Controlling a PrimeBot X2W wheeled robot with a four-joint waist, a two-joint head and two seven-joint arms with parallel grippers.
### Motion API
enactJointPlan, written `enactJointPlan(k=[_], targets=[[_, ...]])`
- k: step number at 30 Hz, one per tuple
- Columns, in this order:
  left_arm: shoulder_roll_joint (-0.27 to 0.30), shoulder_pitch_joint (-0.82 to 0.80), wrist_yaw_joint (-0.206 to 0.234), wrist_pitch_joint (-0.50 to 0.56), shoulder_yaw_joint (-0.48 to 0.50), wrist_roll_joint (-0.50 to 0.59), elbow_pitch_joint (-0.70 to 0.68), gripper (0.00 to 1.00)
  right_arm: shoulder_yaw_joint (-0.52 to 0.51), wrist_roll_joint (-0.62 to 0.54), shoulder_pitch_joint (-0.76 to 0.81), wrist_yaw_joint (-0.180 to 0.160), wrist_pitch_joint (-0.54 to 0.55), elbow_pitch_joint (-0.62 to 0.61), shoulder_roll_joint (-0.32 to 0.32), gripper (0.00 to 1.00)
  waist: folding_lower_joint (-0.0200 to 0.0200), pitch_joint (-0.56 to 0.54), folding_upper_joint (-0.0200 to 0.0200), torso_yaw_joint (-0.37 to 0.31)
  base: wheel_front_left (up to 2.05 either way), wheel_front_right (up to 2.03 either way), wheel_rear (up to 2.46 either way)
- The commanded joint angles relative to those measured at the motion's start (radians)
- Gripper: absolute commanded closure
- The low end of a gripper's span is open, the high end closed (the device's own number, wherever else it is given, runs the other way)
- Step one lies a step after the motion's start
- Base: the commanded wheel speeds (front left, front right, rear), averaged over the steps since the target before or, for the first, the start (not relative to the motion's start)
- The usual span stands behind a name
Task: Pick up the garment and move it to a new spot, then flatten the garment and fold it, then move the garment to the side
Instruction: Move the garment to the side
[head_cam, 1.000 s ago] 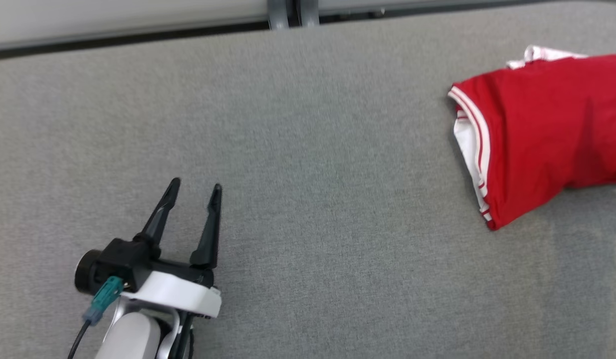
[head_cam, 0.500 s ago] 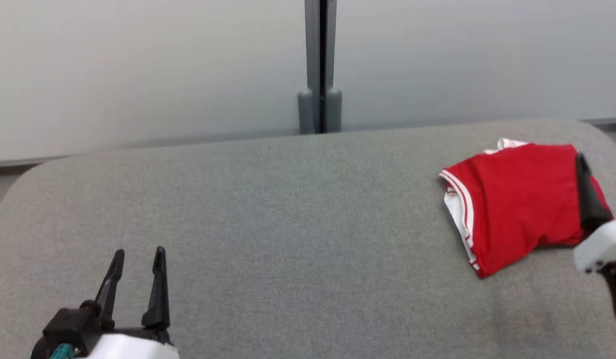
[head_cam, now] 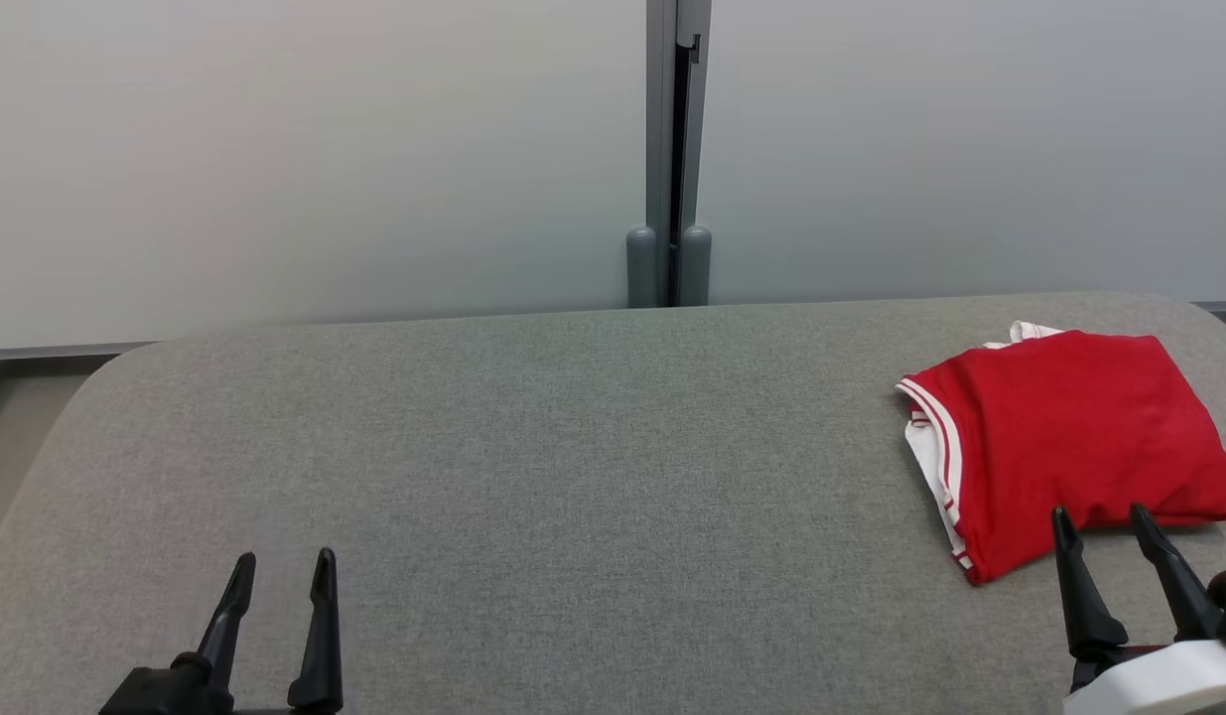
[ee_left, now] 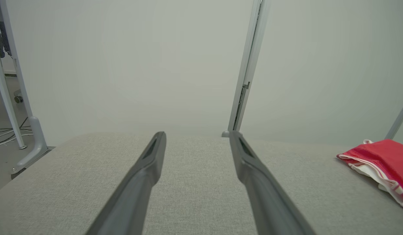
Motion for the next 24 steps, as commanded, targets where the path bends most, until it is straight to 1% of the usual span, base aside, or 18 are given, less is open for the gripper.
enactJointPlan(k=[1, 4, 10, 19, 24], targets=[[0.002, 0.019, -0.002, -0.001, 0.005, 0.007, 0.004, 0.0, -0.002, -0.002, 0.008, 0.001, -0.01, 0.004, -0.004, 0.0, 0.0, 0.0, 0.0, 0.001, 0.0, 0.0, 0.0], [-0.003, 0.019, -0.008, -0.001, 0.014, 0.037, 0.017, 0.0, 0.021, -0.005, 0.013, 0.001, -0.056, 0.031, 0.007, 0.0, 0.0, -0.003, 0.0, 0.001, 0.0, 0.0, 0.0], [-0.024, 0.005, -0.033, -0.001, 0.023, 0.064, 0.078, 0.0, 0.047, 0.002, -0.007, 0.001, -0.097, 0.071, 0.017, 0.0, 0.0, -0.004, 0.0, -0.003, 0.0, 0.0, 0.0], [-0.039, -0.04, -0.055, -0.001, 0.046, 0.095, 0.139, 0.0, 0.071, -0.003, -0.047, 0.001, -0.115, 0.106, 0.026, 0.0, 0.0, 0.002, 0.0, -0.02, 0.0, 0.0, 0.0], [-0.049, -0.056, -0.067, -0.001, 0.058, 0.104, 0.16, 0.0, 0.085, 0.003, -0.072, 0.001, -0.118, 0.13, 0.026, 0.0, 0.0, 0.006, 0.0, -0.019, 0.0, 0.0, 0.0]])
